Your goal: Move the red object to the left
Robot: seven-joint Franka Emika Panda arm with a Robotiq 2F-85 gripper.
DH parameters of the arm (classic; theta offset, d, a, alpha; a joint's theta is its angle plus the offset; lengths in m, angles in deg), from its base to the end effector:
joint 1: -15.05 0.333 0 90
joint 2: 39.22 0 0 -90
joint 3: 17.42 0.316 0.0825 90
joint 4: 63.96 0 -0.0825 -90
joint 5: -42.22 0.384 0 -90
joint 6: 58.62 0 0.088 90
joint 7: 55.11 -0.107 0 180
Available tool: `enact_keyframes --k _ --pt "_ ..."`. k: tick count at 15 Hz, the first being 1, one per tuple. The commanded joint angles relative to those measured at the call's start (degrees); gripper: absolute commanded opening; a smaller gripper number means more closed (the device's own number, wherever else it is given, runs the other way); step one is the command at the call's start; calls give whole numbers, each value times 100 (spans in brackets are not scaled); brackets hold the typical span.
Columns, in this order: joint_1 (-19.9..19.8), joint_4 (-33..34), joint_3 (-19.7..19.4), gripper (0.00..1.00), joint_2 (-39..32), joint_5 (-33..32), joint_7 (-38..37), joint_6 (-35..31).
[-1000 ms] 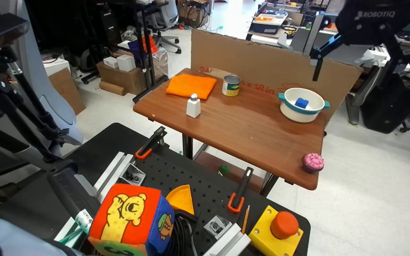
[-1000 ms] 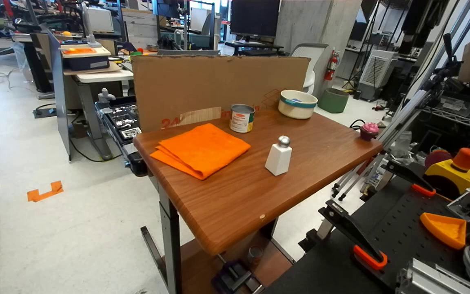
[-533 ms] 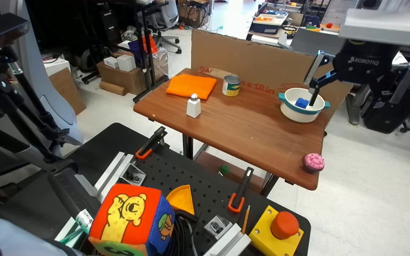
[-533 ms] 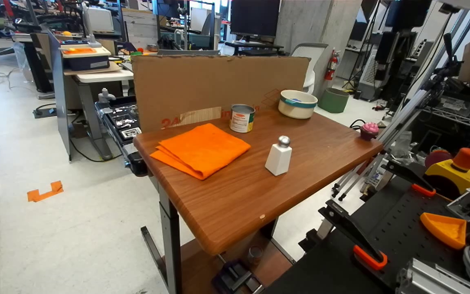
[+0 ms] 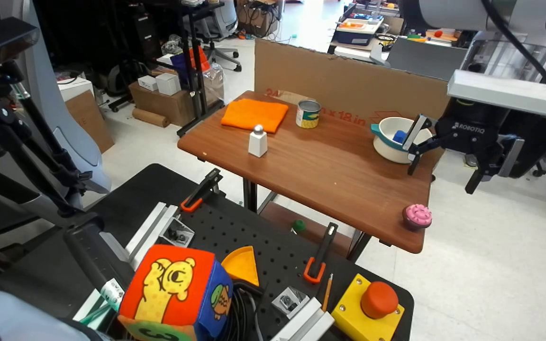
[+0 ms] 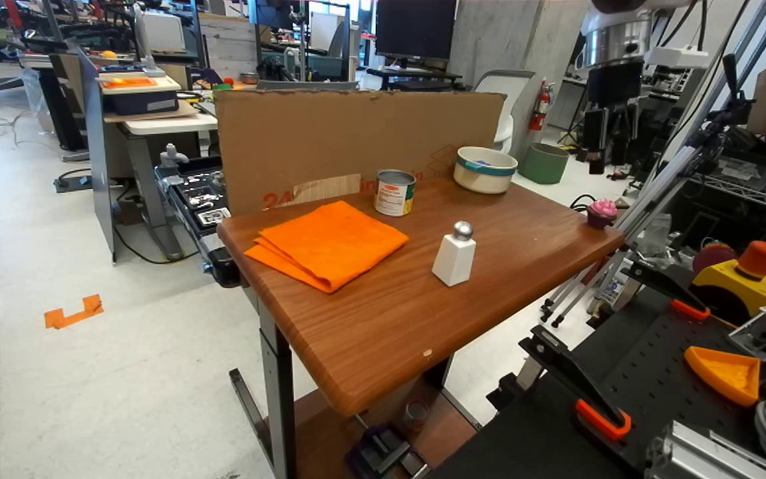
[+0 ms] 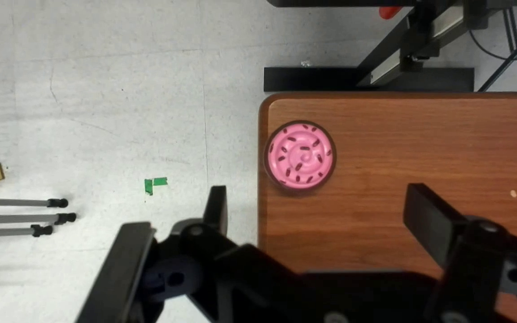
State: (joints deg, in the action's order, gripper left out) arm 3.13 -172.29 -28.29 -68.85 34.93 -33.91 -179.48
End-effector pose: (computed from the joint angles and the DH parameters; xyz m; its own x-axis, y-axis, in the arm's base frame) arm 0.5526 -0.2348 0.2148 0.9396 0.0502 -0.3386 0.0746 -0.9954 0.0594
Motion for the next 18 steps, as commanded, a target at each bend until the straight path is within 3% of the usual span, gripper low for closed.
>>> enact_keyframes --k 1,14,15,18 --pt "-186 665 147 100 -549 -84 54 548" --pt "-118 1081 198 100 -1391 -471 -12 711" --pt "-97 1088 208 78 -1432 -506 -35 696" --pt "-41 1092 244 56 -1520 -624 -97 690"
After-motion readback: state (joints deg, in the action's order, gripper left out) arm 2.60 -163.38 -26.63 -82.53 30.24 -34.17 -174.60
